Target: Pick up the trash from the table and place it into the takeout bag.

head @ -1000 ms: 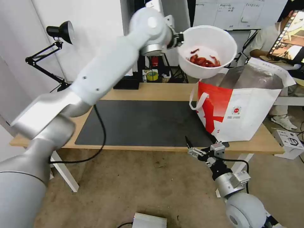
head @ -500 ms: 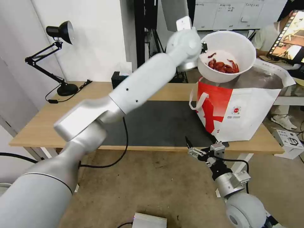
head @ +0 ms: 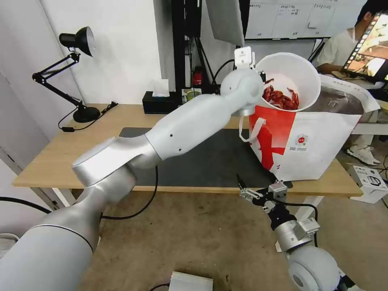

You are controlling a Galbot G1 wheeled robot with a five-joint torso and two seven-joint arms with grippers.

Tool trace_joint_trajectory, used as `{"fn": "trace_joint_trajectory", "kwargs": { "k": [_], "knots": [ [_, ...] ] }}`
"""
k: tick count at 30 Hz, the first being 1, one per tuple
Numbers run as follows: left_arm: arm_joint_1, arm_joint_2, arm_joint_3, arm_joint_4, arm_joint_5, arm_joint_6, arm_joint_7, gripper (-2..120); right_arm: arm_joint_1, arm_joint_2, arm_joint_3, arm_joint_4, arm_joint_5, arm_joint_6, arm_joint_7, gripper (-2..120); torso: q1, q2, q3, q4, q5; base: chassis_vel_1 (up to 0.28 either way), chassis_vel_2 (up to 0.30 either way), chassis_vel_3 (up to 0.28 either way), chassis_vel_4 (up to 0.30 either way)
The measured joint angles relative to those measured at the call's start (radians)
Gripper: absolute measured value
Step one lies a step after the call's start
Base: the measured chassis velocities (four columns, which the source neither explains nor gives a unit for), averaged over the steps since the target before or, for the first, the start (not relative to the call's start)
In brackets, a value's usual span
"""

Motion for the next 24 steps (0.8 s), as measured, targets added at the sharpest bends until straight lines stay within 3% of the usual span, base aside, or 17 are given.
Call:
{"fn": "trace_joint_trajectory", "kwargs": {
  "k": [6, 11, 15, 17, 24],
  "knots": [
    [-0.001, 0.043, 0.053, -0.082, 0.018, -0.003, 0.059, 0, 0.000, 0.000, 0.000, 0.000, 0.000, 0.000, 0.000, 100, 0.000, 0.000, 0.000, 0.0000, 0.0000, 0.000, 0.000, 0.000, 0.000],
    [-0.012, 0.087, 0.094, -0.139, 0.001, 0.049, 0.118, 0, 0.000, 0.000, 0.000, 0.000, 0.000, 0.000, 0.000, 100, 0.000, 0.000, 0.000, 0.0001, -0.0001, 0.000, 0.000, 0.000, 0.000],
    [-0.016, 0.098, 0.107, -0.153, -0.003, 0.080, 0.127, 0, 0.000, 0.000, 0.000, 0.000, 0.000, 0.000, 0.000, 100, 0.000, 0.000, 0.000, 0.0001, -0.0002, 0.000, 0.000, 0.000, 0.000],
    [-0.016, 0.100, 0.111, -0.156, -0.002, 0.086, 0.126, 3, 0.000, 0.000, 0.000, 0.000, 0.000, 0.000, 0.000, 100, 0.000, 0.000, 0.000, 0.0001, -0.0002, 0.000, 0.000, 0.000, 0.000],
    [-0.015, 0.123, 0.115, -0.180, -0.006, 0.090, 0.120, 32, 0.000, 0.000, 0.000, 0.000, 0.000, 0.000, 0.000, 100, 0.000, 0.000, 0.000, 0.0000, -0.0002, 0.000, 0.000, 0.000, 0.000]
  ]
}}
